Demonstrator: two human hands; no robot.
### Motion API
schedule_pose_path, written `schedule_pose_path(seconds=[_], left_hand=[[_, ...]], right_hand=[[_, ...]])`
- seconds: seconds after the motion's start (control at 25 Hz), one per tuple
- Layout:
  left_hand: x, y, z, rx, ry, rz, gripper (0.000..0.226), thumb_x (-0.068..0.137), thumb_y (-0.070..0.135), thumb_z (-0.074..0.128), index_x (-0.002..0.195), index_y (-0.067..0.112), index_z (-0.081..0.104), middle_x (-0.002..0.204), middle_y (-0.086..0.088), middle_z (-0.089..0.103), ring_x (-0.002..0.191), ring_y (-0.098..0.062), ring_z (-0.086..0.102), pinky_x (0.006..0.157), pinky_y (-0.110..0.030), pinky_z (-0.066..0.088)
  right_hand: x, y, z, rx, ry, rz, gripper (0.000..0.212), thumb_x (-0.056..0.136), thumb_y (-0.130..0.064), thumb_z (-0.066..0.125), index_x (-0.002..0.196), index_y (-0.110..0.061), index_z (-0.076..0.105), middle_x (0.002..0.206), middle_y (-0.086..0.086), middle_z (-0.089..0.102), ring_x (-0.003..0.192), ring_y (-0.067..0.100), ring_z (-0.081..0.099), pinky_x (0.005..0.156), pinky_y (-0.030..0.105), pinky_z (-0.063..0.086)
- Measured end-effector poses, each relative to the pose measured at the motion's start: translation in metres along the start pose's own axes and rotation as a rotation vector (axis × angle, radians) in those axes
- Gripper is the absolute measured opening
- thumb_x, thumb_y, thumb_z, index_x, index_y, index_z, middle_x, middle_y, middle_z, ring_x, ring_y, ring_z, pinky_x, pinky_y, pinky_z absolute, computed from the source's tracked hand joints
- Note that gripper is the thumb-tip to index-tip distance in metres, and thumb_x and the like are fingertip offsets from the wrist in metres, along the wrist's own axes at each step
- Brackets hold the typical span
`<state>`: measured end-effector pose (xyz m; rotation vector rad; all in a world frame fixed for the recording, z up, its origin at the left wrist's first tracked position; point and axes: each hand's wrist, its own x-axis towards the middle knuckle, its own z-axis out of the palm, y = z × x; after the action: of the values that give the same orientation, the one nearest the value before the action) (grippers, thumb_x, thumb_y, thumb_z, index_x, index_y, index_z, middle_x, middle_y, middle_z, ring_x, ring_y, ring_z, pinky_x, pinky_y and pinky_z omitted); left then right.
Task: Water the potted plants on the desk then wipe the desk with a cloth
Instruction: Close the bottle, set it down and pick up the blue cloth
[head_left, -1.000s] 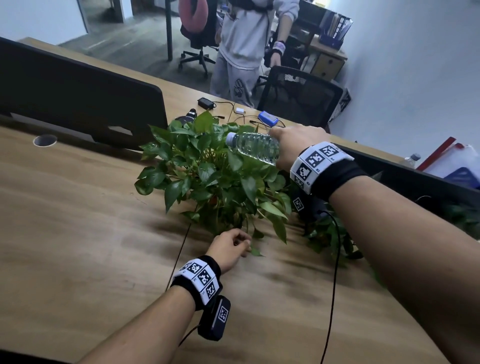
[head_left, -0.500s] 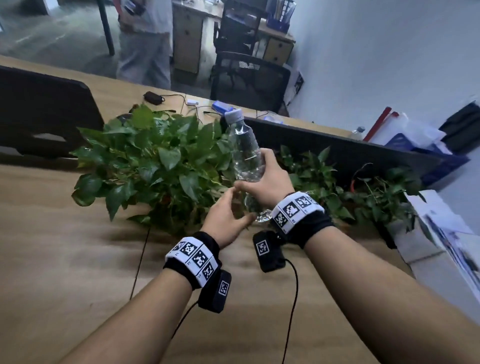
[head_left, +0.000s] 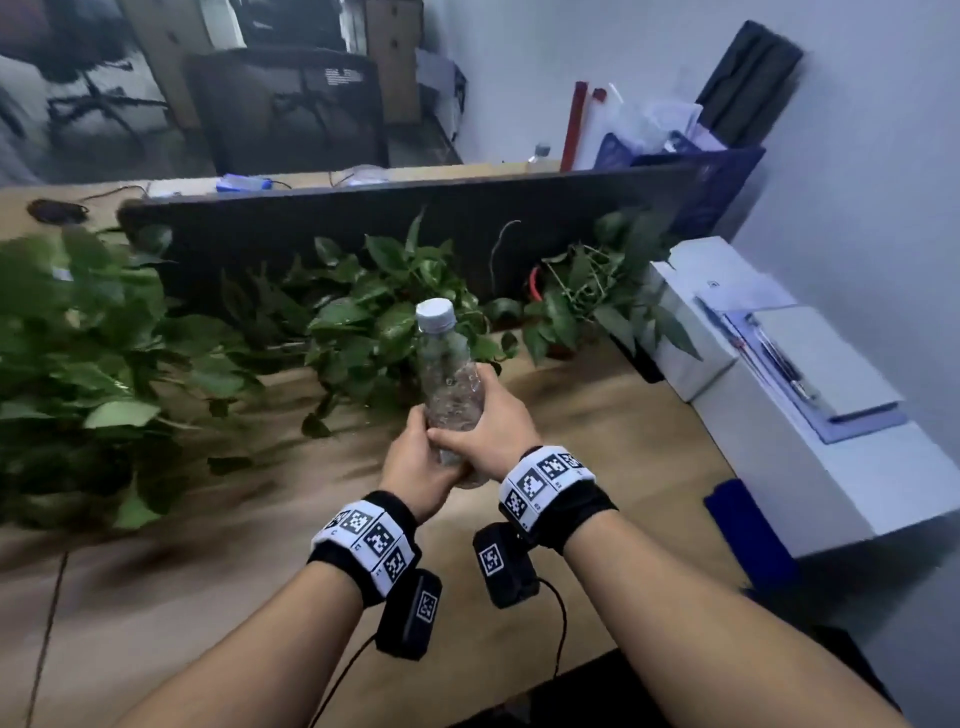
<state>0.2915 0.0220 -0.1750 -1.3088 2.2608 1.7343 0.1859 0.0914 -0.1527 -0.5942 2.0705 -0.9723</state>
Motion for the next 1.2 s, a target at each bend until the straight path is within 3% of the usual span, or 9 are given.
schedule_pose_path(seconds=[0.08,0.2,0.28,0.48,0.68,0.8,1.0,1.12,1.2], left_hand=[[0.003,-0.008,-0.02,-0.043,0.028,0.006,0.055,0.058,0.018,0.074,0.103,0.029,0.044,0.088,0.018,0.063,0.08,0.0,0.062,0.061,-0.004,0.044],[0.016,-0.01,-0.042,-0.088,0.036,0.014,0.064,0.055,0.019,0.078,0.107,0.032,0.042,0.098,0.01,0.065,0.091,-0.012,0.064,0.076,-0.018,0.051],[0.027,-0.011,-0.055,-0.05,0.035,0.031,0.065,0.057,0.018,0.08,0.108,0.032,0.041,0.101,0.006,0.065,0.091,-0.015,0.063,0.071,-0.015,0.047],[0.059,-0.01,-0.093,0.01,0.107,0.053,0.065,0.06,0.026,0.076,0.115,0.023,0.042,0.106,-0.004,0.068,0.09,-0.024,0.061,0.075,-0.028,0.047],[0.091,0.006,-0.133,0.051,0.108,0.114,0.058,0.064,0.028,0.068,0.115,0.026,0.041,0.103,-0.007,0.069,0.09,-0.029,0.063,0.075,-0.03,0.048],[0.096,0.003,-0.157,0.022,0.155,0.158,0.06,0.069,0.026,0.069,0.12,0.026,0.039,0.112,-0.008,0.066,0.097,-0.028,0.062,0.082,-0.034,0.05],[0.09,0.001,-0.19,0.008,0.184,0.262,0.06,0.073,0.021,0.067,0.125,0.019,0.039,0.116,-0.011,0.065,0.102,-0.031,0.062,0.086,-0.032,0.05],[0.084,-0.014,-0.209,0.05,0.236,0.256,0.069,0.071,0.02,0.073,0.13,0.017,0.039,0.126,-0.01,0.061,0.115,-0.028,0.057,0.096,-0.028,0.043],[0.077,-0.034,-0.217,0.086,0.245,0.201,0.075,0.071,0.02,0.075,0.135,0.015,0.036,0.134,-0.011,0.055,0.123,-0.026,0.051,0.1,-0.025,0.037]], right_hand=[[0.005,-0.015,0.02,-0.032,0.021,-0.026,0.065,0.057,-0.036,0.08,0.111,-0.036,0.044,0.102,-0.005,0.065,0.09,0.011,0.062,0.081,0.023,0.048],[0.018,-0.034,0.035,-0.093,0.067,-0.056,0.07,0.055,-0.039,0.079,0.117,-0.033,0.047,0.107,-0.001,0.063,0.096,0.016,0.061,0.086,0.03,0.049],[0.029,-0.045,0.043,-0.185,0.104,-0.062,0.073,0.055,-0.041,0.08,0.12,-0.026,0.05,0.11,0.002,0.06,0.101,0.02,0.057,0.088,0.029,0.045],[0.053,-0.073,0.067,-0.258,0.157,-0.053,0.076,0.058,-0.037,0.082,0.124,-0.023,0.048,0.111,0.005,0.052,0.099,0.023,0.057,0.084,0.026,0.042],[0.074,-0.113,0.078,-0.172,0.25,-0.139,0.059,0.058,-0.03,0.08,0.11,-0.027,0.05,0.096,-0.006,0.064,0.09,0.018,0.061,0.08,0.034,0.05],[0.079,-0.129,0.093,-0.136,0.184,-0.164,0.056,0.064,-0.025,0.076,0.113,-0.022,0.049,0.105,0.004,0.064,0.096,0.025,0.062,0.084,0.04,0.051],[0.071,-0.156,0.109,-0.153,0.266,-0.232,0.055,0.072,-0.025,0.071,0.121,-0.026,0.045,0.108,-0.003,0.062,0.094,0.019,0.062,0.076,0.023,0.044],[0.058,-0.146,0.126,-0.296,0.221,-0.174,0.054,0.077,-0.022,0.065,0.126,-0.015,0.044,0.12,0.011,0.058,0.106,0.027,0.057,0.089,0.034,0.047],[0.047,-0.123,0.141,-0.604,0.148,-0.196,0.048,0.082,-0.019,0.058,0.127,-0.008,0.046,0.127,0.016,0.051,0.116,0.032,0.049,0.095,0.04,0.041]])
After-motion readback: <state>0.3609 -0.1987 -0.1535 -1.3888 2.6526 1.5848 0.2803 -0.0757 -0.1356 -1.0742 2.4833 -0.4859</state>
